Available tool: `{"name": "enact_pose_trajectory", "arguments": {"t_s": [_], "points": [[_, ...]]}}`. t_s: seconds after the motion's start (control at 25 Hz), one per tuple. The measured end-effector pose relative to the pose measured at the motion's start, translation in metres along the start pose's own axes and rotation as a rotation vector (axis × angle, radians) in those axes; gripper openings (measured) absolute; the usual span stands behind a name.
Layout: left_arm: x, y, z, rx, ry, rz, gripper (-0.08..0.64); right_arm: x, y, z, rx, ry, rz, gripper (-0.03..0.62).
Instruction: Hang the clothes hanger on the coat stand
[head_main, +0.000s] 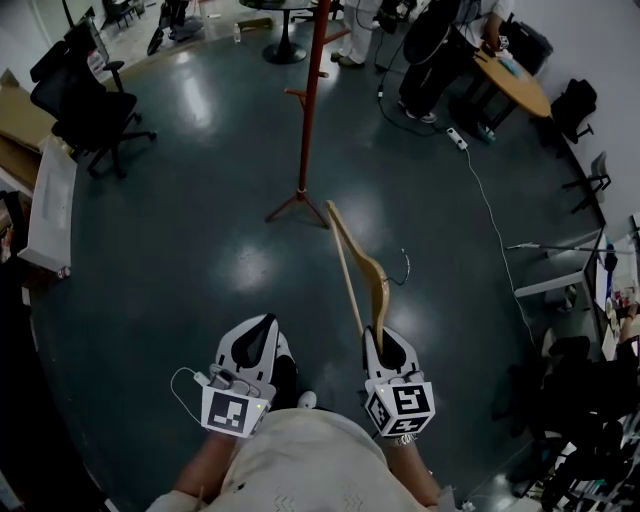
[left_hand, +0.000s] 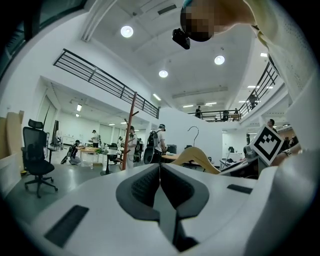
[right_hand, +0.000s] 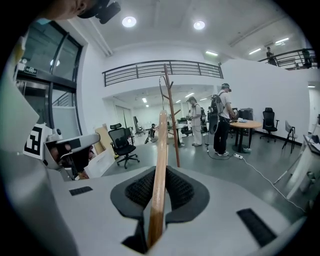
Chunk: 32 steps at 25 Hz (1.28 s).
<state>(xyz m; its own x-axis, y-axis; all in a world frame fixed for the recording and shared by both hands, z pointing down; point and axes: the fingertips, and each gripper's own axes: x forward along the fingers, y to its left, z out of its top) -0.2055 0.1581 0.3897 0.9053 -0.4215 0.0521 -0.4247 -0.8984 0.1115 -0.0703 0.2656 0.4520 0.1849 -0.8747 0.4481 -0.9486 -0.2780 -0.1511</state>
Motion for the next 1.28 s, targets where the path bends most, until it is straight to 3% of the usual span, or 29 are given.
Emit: {"name": "enact_pose_trajectory", "arguments": {"t_s": [0.08, 0.2, 0.4, 0.56, 1.28], "points": [[0.013, 0.014, 0.005, -0.014, -0.001, -0.002, 0.014, 0.013, -0.001, 0.013, 0.008, -0.007, -0.017, 0.067], [0.030, 0.037, 0.007, 0.028, 0.017, -0.038, 0.014, 0.033, 0.001, 0.030, 0.013, -0.024, -0.040, 0.067], [0.058, 0.056, 0.034, -0.024, -0.059, -0.051, 0.014, 0.055, 0.002, 0.050, 0.023, -0.049, -0.066, 0.066], [0.061, 0.072, 0.026, 0.042, -0.014, -0.081, 0.014, 0.071, 0.004, 0.060, 0.007, -0.042, -0.070, 0.066], [0.136, 0.129, 0.031, 0.044, -0.023, 0.023, 0.014, 0.168, -0.049, 0.121, -0.008, -0.089, -0.043, 0.066]]}}
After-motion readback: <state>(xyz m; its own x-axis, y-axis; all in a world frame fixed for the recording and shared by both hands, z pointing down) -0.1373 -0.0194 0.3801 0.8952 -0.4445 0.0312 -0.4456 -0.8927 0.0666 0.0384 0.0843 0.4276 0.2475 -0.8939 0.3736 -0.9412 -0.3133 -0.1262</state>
